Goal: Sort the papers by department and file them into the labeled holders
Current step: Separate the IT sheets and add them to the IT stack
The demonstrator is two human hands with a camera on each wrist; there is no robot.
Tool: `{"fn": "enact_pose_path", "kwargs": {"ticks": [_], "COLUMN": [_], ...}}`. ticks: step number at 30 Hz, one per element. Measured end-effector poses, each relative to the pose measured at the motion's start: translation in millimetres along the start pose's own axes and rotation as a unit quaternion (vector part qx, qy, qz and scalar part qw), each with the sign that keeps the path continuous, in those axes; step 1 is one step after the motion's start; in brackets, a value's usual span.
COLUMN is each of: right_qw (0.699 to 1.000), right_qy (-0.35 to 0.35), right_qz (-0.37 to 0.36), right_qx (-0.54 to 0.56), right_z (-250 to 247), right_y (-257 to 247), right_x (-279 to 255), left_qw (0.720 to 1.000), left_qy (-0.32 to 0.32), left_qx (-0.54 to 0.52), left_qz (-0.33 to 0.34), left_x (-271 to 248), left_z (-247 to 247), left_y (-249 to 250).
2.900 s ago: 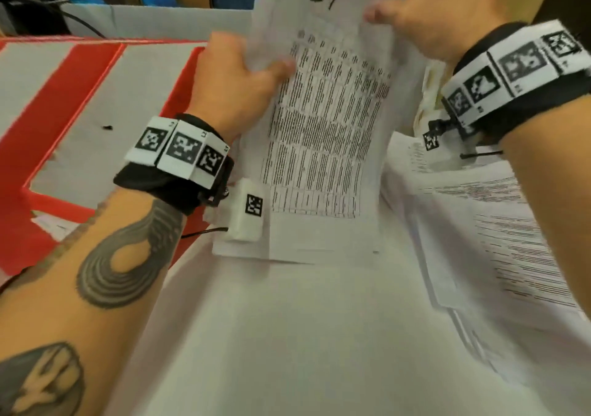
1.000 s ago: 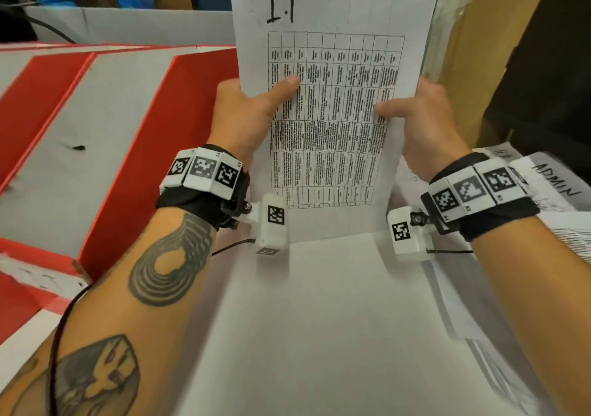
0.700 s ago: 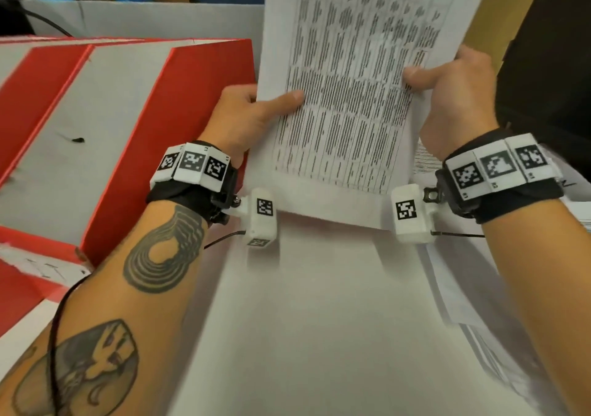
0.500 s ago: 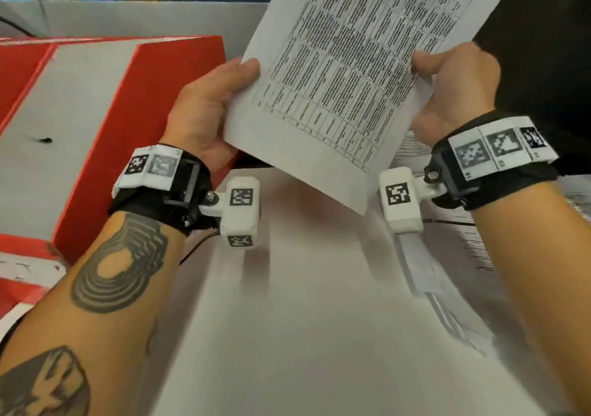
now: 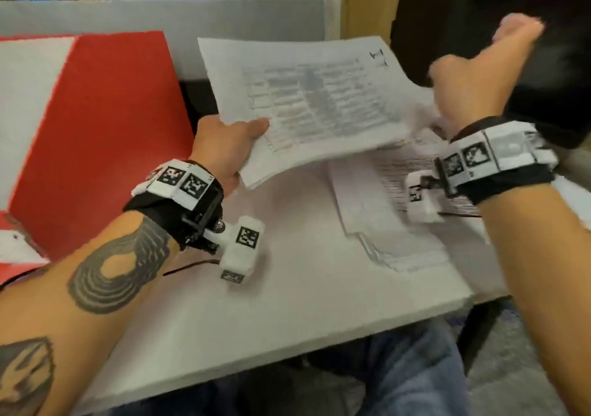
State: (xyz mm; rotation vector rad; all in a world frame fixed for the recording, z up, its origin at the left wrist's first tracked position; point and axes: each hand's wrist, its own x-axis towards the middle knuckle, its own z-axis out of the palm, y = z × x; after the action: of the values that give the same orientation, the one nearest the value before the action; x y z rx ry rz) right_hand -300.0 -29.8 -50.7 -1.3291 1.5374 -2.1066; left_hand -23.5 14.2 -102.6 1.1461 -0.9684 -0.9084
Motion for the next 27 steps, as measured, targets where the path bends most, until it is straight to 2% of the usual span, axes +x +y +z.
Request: {"fn": "enact_pose_path", "kwargs": {"ticks": [2,4,5,7,9,12,14,16,17,20,22,24,27], "right_qw": [0.990,0.970,0.951,0.883,0.793,0.678,0.629,0.602,0.589,0.555,0.549,0.531,0.508], "right_qy": [-0.039,-0.155,-0.228,-0.366,-0.464,-0.543,-0.571,-0.588,-0.597,-0.622,-0.625,-0.624,-0.624], "right_qz": [-0.077,-0.087,-0.083,-0.085,-0.101,-0.078,-0.032,-0.005,-0.002,-0.005,0.002,-0.011,-0.023], "right_qx": [-0.115,-0.167,-0.192,-0.279,-0.381,-0.489,-0.527,-0.540,-0.545,-0.553,-0.555,-0.572,-0.593], "right_z": [-21,-30,-29,-23,-13,1,7,11,13,18,22,28,36], "right_y": [-5,-14,-17,-17,-9,14,34,52,59,74,77,77,76], "right_x": [15,22,24,30,38,48,54,59,61,68,72,74,75], "left_qw": [0.999,0.994,0.990,0.980,0.968,0.961,0.958,0.943,0.924,0.830,0.787,0.765,0.748], "left_qy": [-0.038,-0.094,-0.118,-0.167,-0.207,-0.219,-0.218,-0.242,-0.268,-0.339,-0.353,-0.351,-0.348], "left_qx": [0.025,0.038,0.049,0.063,0.074,0.109,0.124,0.178,0.236,0.419,0.482,0.519,0.549], "left_qz": [-0.022,-0.046,-0.060,-0.093,-0.118,-0.133,-0.138,-0.141,-0.139,-0.141,-0.151,-0.147,-0.135], "left_x": [-5,-9,-11,-18,-23,-27,-27,-26,-26,-28,-26,-25,-24], "left_z": [6,19,28,46,64,87,99,105,106,101,97,95,98], "left_y": [-11,-20,-25,-32,-44,-56,-56,-50,-45,-34,-34,-36,-38]}}
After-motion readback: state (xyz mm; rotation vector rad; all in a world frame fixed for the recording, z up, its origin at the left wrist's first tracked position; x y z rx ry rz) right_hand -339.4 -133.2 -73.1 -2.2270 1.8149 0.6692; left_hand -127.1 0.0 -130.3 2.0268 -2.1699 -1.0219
